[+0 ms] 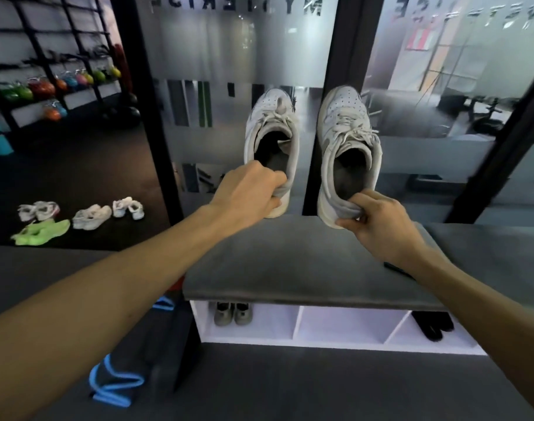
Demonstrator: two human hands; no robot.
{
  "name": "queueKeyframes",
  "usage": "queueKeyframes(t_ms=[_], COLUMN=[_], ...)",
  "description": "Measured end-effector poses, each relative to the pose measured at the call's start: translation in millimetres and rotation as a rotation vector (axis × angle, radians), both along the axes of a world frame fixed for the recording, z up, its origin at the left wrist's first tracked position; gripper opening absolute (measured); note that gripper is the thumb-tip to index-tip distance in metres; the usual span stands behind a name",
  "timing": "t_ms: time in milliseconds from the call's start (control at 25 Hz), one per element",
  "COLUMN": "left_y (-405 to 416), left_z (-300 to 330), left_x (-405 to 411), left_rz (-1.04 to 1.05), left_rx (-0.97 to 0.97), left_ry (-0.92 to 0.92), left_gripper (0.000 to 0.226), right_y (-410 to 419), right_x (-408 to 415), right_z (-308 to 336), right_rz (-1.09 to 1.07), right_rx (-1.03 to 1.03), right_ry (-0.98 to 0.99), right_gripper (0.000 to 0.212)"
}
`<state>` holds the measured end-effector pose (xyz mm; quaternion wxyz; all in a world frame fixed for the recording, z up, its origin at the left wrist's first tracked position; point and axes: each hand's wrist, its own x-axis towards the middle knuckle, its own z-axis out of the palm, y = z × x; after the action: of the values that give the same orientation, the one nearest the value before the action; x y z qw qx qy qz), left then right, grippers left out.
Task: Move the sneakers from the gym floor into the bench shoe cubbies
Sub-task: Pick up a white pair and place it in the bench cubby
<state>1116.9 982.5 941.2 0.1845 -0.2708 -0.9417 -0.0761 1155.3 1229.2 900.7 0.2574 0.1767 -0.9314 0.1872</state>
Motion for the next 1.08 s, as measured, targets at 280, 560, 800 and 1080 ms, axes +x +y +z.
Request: queueKeyframes(t_ms=[280,560,800,1080], left_y=[7.1,23.2,18.2,11.1], left_z=[-102.6,-276.4,-448.1,-642.4], left_x=[-0.2,25.0,56.3,70.5], left_rz=[0.038,0.035,0.065,0.031], left_rx=[-0.001,-0.034,-0.064,-0.103], left_ry=[-0.073,-0.167,-0.230,-0.265], left_gripper=[0.026,0.035,0.033,0.027], right_y=[8.5,24.0,18.3,10.5], right_x=[-10.0,3.7,27.6,40.8], right_z=[-103.4,-273.8,-450.3,-645.0], right_rz=[0.045,0.072,0.085,0.116], right_rx=[0.018,0.015,0.015,0.044], right_ry=[-0.092,-0.130,-0.158,-0.227], right_gripper=[0.017,0.016,0.021,0.013])
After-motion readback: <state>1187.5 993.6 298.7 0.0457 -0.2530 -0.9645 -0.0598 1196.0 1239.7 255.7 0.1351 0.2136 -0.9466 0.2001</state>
